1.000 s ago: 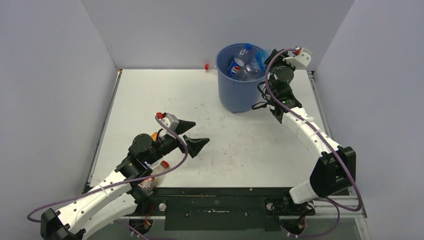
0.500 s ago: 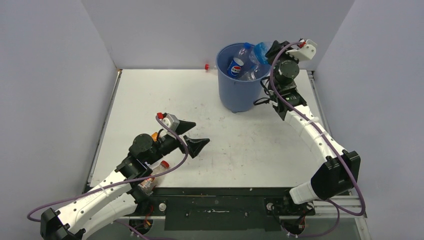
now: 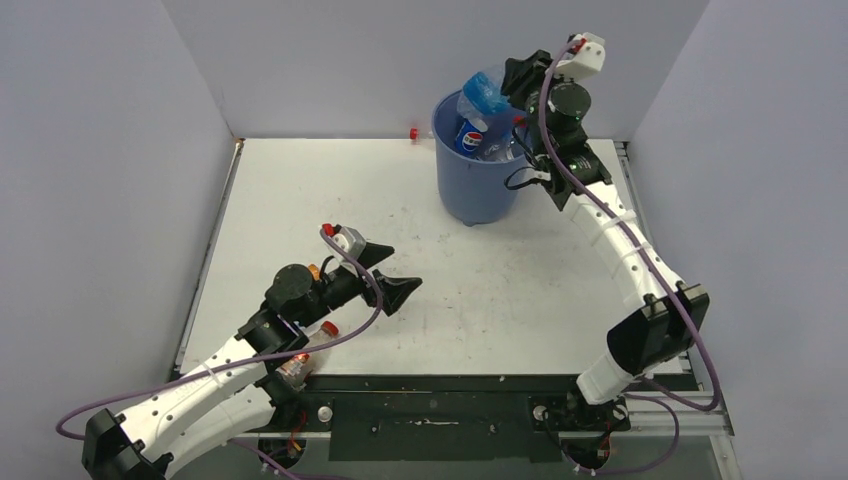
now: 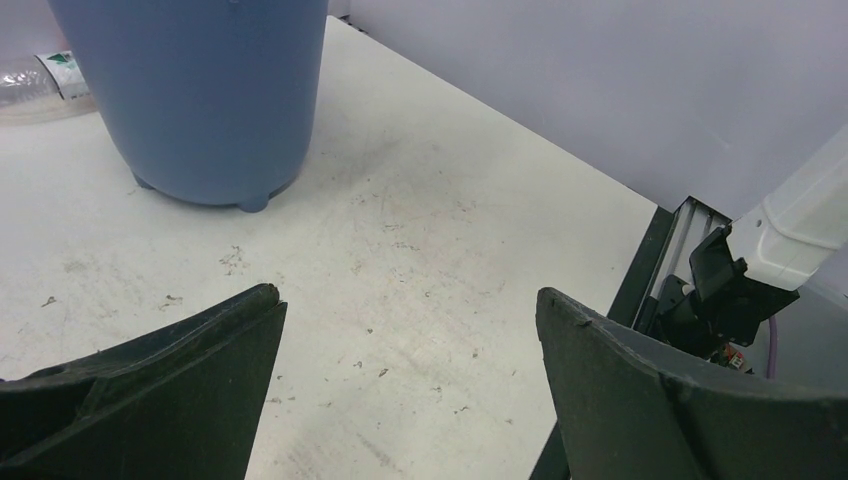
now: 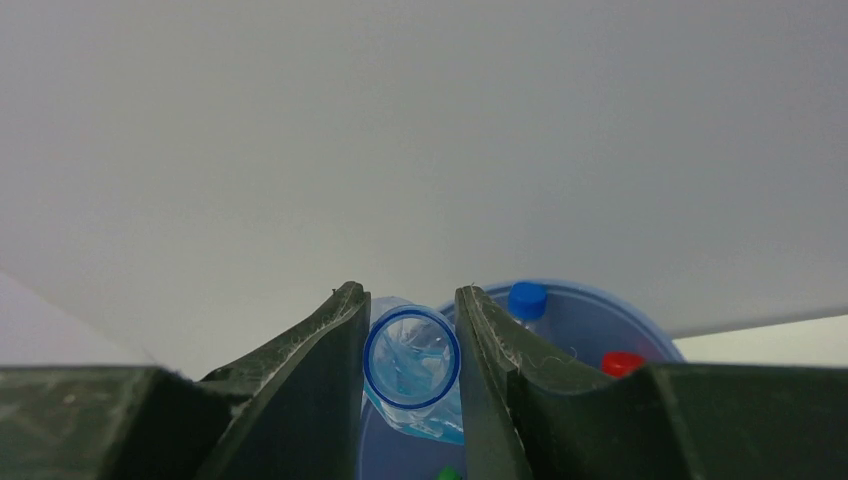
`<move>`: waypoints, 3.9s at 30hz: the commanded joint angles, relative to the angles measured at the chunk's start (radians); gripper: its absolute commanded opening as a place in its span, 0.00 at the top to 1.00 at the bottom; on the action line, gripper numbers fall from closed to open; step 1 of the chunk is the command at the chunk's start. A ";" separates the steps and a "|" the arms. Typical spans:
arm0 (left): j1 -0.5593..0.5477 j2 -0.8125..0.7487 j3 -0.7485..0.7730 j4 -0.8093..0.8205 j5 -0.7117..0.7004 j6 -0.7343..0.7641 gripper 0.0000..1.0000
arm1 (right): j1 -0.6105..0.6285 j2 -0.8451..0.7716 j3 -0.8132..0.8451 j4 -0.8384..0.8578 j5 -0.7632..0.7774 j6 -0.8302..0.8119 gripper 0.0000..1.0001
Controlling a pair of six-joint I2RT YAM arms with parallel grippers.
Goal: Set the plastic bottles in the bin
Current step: Place the plastic bottle in the trash bin.
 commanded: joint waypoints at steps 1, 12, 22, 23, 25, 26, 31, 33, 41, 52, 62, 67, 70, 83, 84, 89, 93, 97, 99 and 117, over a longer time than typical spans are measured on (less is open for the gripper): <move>-0.005 0.003 0.042 0.016 -0.001 0.014 0.04 | -0.013 0.099 0.110 -0.159 -0.198 0.024 0.95; -0.008 0.016 0.051 0.005 0.005 0.016 0.04 | -0.014 0.245 0.178 -0.339 -0.298 0.032 0.95; -0.007 0.024 0.051 0.005 0.006 0.016 0.04 | -0.009 0.256 0.173 -0.397 -0.303 -0.021 0.95; -0.007 0.027 0.051 0.005 0.005 0.015 0.04 | -0.005 0.259 0.203 -0.426 -0.297 -0.038 0.95; -0.007 0.032 0.053 0.005 0.010 0.014 0.04 | 0.009 0.269 0.260 -0.482 -0.266 -0.071 0.95; -0.007 0.035 0.053 0.005 0.012 0.013 0.04 | 0.014 0.263 0.267 -0.489 -0.262 -0.079 0.95; -0.008 0.034 0.053 0.004 0.013 0.013 0.04 | -0.006 0.180 0.205 -0.434 -0.251 -0.022 0.95; -0.011 0.031 0.053 0.003 0.012 0.013 0.04 | -0.025 0.141 0.183 -0.408 -0.283 0.008 0.95; -0.016 0.032 0.056 -0.003 0.012 0.016 0.04 | -0.040 0.184 0.315 -0.563 -0.293 -0.032 0.95; -0.023 0.044 0.061 -0.012 0.017 0.020 0.04 | -0.036 0.294 0.266 -0.635 -0.377 -0.099 0.95; -0.024 0.061 0.064 -0.015 0.019 0.021 0.04 | -0.040 0.318 0.150 -0.567 -0.352 -0.089 0.95; -0.027 0.058 0.063 -0.018 0.013 0.025 0.04 | -0.077 0.192 0.068 -0.436 -0.356 -0.011 0.95; -0.027 0.060 0.064 -0.018 0.017 0.025 0.04 | -0.083 0.131 0.114 -0.431 -0.332 0.000 0.95; -0.033 0.042 0.064 -0.020 0.013 0.025 0.04 | -0.139 -0.029 0.073 -0.315 -0.097 0.026 0.95; -0.034 0.041 0.064 -0.019 0.013 0.026 0.04 | -0.144 -0.027 0.067 -0.308 -0.091 0.020 0.95; -0.036 0.039 0.064 -0.021 0.010 0.028 0.04 | -0.157 0.031 0.053 -0.311 -0.099 0.000 0.95; -0.037 0.040 0.065 -0.024 0.009 0.032 0.04 | -0.158 0.068 0.004 -0.292 -0.136 0.003 0.95; -0.039 0.044 0.067 -0.027 0.008 0.034 0.04 | -0.158 0.116 -0.011 -0.302 -0.191 0.014 0.95; -0.039 0.047 0.067 -0.028 0.010 0.035 0.04 | -0.156 0.139 -0.007 -0.315 -0.224 0.014 0.95; -0.040 0.056 0.068 -0.030 0.009 0.036 0.04 | -0.029 0.027 0.164 -0.309 -0.220 0.029 0.95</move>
